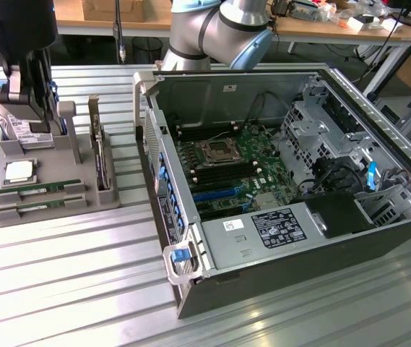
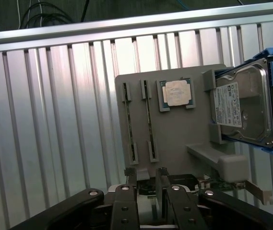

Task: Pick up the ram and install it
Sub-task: 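Pick up the ram and move it above insertion slot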

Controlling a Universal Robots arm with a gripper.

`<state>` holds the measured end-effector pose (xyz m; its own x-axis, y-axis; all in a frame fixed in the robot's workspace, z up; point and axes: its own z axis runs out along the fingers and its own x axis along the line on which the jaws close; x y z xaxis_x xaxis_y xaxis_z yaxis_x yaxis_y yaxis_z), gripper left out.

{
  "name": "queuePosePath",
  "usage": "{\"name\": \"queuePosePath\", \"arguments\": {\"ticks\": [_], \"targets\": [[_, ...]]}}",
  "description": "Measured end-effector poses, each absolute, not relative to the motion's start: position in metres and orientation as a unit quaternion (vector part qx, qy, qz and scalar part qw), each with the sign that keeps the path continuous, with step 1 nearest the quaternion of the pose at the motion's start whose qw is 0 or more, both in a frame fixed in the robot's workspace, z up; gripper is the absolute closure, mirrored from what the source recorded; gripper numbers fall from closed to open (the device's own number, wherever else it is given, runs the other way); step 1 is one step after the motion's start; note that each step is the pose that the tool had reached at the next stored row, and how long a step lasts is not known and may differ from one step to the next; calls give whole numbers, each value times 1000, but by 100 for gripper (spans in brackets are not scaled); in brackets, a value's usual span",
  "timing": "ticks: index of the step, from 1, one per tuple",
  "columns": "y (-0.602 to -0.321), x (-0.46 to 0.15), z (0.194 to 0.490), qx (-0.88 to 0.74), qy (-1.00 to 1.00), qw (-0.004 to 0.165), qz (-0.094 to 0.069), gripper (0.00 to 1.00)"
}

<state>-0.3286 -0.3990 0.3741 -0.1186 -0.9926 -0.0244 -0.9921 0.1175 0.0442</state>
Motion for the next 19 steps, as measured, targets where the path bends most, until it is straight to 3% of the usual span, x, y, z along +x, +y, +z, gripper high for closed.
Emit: {"name": "queuePosePath", "arguments": {"ticks": [19], "targets": [[-399,-329,368,665,-747,6,-25,70]]}}
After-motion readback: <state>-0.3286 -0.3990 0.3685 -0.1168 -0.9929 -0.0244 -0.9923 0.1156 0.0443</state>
